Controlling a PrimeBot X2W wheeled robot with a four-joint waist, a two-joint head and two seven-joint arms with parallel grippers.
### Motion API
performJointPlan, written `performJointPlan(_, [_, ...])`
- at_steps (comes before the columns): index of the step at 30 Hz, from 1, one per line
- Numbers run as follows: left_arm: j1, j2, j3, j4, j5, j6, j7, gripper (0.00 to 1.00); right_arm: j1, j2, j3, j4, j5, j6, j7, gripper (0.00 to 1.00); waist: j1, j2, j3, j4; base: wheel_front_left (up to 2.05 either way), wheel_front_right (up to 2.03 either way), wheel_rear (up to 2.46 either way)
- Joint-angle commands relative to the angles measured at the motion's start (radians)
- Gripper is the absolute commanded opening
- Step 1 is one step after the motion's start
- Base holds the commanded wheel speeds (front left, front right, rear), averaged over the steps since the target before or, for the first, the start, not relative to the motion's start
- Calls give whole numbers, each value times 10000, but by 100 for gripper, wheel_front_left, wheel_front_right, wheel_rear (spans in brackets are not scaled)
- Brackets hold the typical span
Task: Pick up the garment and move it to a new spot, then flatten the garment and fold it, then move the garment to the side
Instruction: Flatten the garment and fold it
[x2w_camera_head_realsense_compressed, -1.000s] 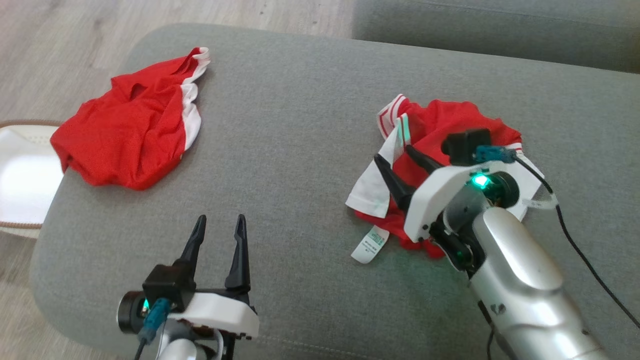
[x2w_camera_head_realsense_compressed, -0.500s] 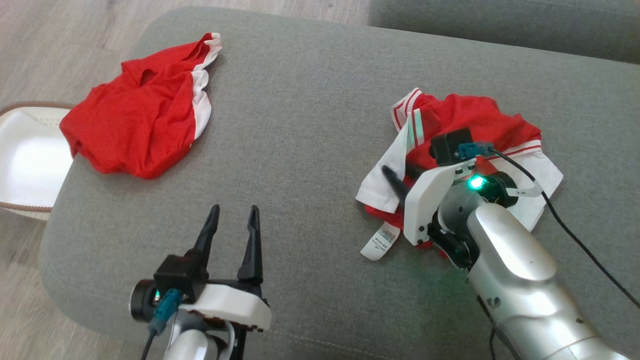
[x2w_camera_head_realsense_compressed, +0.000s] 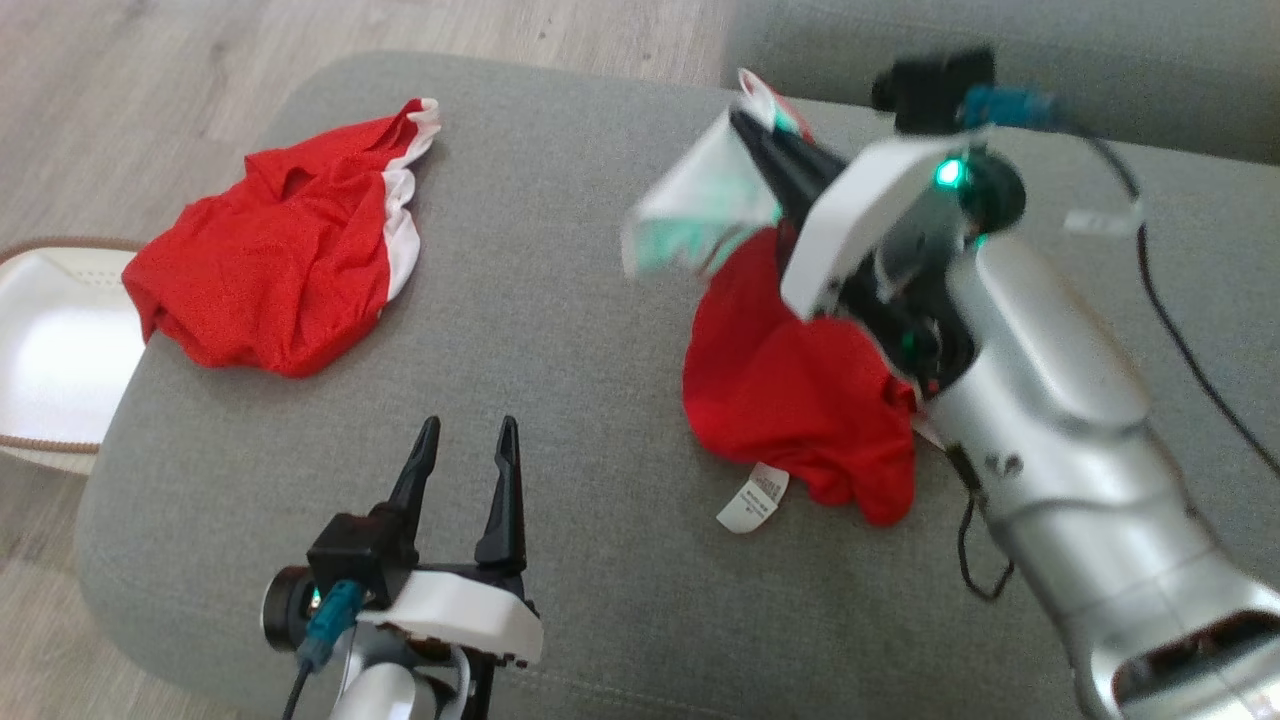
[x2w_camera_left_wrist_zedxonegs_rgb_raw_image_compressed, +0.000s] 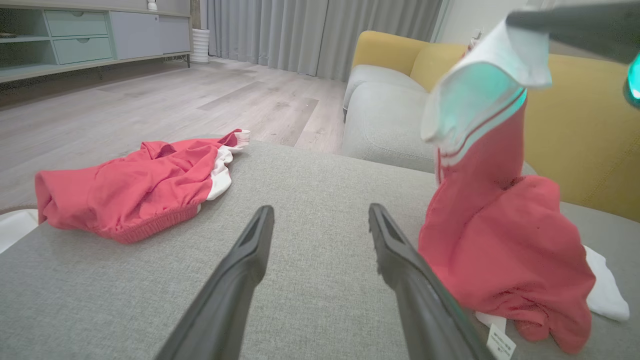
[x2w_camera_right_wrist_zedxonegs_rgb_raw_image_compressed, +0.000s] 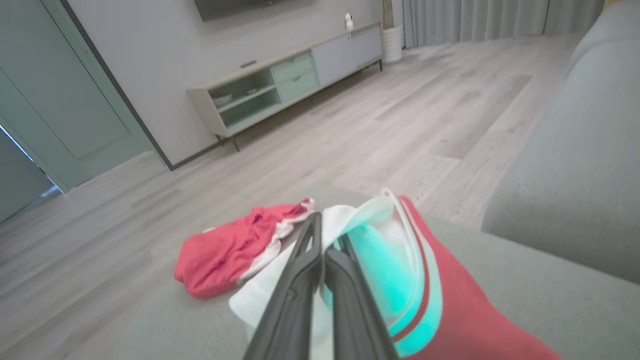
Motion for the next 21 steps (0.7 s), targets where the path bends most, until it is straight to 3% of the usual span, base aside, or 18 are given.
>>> performJointPlan(1, [-237,-14,244,-291,-40,-6,-124,100,-643,160,100,-452,216,77,25,0,0,0,-127,0,0,0,0])
performJointPlan(10, [18,-14,57,-266,-194,8,-124,100,-2840,160,50,-172,1949,77,-492,0,0,0,-666,308,0,0,0])
performJointPlan(16, [159,-14,-85,-283,-303,59,-124,100,-4639,160,-85,1094,3039,77,-1451,0,0,0,-847,529,0,0,0])
performJointPlan(21, [189,-14,-144,-409,-406,209,-124,100,-5296,160,222,2158,3821,77,-1551,0,0,0,-824,513,0,0,0])
